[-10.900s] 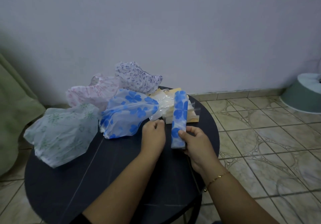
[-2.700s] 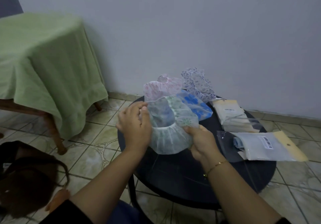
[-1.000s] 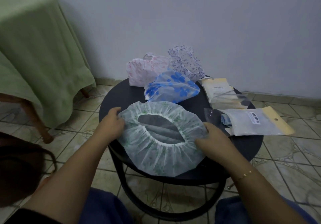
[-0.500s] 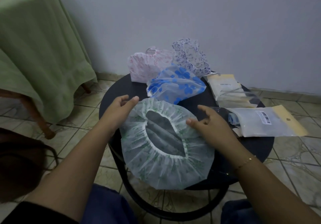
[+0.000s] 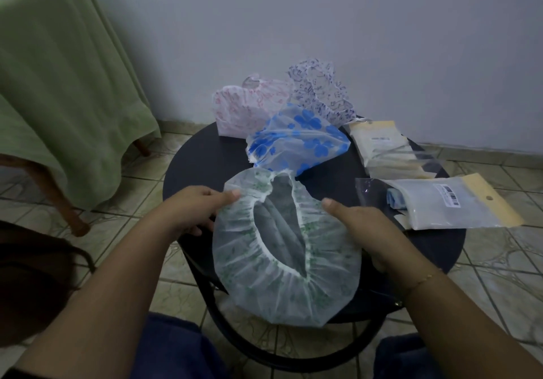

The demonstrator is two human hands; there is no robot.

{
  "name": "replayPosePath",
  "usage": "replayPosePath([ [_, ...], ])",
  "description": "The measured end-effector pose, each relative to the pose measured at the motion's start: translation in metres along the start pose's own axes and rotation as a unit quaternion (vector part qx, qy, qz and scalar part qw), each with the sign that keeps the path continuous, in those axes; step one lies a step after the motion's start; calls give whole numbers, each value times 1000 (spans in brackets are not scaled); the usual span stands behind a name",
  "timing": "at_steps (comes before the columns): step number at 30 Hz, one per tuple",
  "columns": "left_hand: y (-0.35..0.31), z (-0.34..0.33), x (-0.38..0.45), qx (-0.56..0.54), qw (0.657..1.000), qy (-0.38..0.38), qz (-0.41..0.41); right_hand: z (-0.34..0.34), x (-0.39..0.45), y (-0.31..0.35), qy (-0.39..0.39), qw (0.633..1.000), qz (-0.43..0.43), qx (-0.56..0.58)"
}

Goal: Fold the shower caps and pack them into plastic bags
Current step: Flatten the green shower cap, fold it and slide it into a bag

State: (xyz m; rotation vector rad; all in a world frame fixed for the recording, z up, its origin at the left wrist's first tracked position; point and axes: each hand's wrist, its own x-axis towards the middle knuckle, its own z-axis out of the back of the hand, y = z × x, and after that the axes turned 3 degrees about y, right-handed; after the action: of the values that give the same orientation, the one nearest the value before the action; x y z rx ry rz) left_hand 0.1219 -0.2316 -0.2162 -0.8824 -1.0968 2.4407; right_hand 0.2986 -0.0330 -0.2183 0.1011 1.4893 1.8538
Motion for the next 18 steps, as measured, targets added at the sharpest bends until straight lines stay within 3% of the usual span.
replayPosePath([
  [8, 3, -13, 4, -178, 983, 9, -30, -7, 0, -3, 43, 992, 14, 119],
  [12, 4, -20, 8, -234, 970, -2, -66, -7, 5, -7, 19, 983, -15, 184],
  [18, 7, -12, 15, -89, 976, -168, -107, -6, 16, -14, -54, 979, 7, 196],
])
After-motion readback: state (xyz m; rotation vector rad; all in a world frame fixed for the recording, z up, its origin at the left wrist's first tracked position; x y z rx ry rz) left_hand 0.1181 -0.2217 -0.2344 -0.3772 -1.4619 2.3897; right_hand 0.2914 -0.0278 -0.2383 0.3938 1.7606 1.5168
